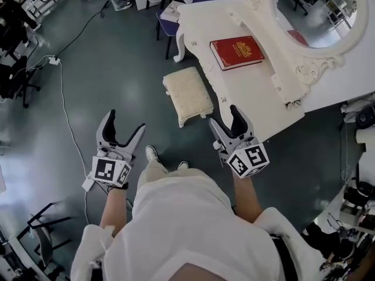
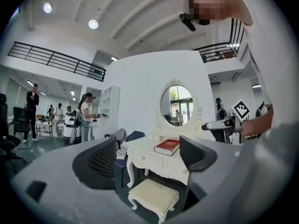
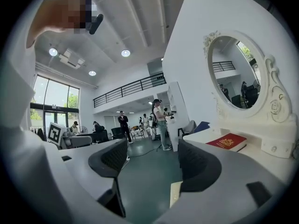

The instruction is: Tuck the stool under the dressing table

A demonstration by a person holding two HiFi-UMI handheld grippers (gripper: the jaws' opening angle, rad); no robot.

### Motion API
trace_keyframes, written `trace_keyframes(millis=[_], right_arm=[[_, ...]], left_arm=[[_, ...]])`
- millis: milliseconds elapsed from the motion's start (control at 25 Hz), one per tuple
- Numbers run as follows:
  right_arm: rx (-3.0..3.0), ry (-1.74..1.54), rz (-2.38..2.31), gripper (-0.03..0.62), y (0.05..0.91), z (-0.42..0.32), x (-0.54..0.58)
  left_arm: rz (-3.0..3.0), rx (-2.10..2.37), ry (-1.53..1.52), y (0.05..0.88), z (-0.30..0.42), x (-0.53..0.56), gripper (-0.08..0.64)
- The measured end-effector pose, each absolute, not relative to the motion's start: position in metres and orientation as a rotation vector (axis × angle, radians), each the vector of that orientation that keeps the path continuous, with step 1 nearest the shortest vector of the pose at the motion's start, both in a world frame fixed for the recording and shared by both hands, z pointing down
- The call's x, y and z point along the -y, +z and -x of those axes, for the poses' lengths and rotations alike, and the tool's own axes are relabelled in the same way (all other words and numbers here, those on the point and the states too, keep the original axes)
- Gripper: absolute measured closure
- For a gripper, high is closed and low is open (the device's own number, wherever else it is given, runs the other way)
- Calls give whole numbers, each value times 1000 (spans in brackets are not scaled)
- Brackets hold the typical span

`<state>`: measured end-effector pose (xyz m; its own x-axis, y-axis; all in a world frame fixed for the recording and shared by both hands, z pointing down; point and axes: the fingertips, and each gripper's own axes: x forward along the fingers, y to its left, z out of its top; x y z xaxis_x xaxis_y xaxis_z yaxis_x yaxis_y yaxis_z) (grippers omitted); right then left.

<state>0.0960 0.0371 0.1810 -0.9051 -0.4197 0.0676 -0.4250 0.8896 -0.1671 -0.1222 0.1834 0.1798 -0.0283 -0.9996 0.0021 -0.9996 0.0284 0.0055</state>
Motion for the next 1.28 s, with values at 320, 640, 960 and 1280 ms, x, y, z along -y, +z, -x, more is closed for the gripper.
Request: trace_keyframes(millis=[320, 640, 960, 1280], right_arm=[[2881, 323, -859, 265, 194, -52, -10], [2652, 372, -1050, 265, 245, -6, 35], [2471, 497, -1081, 265, 349, 13, 38], [2335, 616, -1005, 267, 509, 35, 32]], left_arm=[[-2331, 2041, 70, 185, 172, -105, 140], [-2397, 1772, 182, 244, 237, -10, 140], [-2450, 1527, 311, 348, 243, 42, 141], [-2463, 1395, 486, 502, 225, 84, 141]])
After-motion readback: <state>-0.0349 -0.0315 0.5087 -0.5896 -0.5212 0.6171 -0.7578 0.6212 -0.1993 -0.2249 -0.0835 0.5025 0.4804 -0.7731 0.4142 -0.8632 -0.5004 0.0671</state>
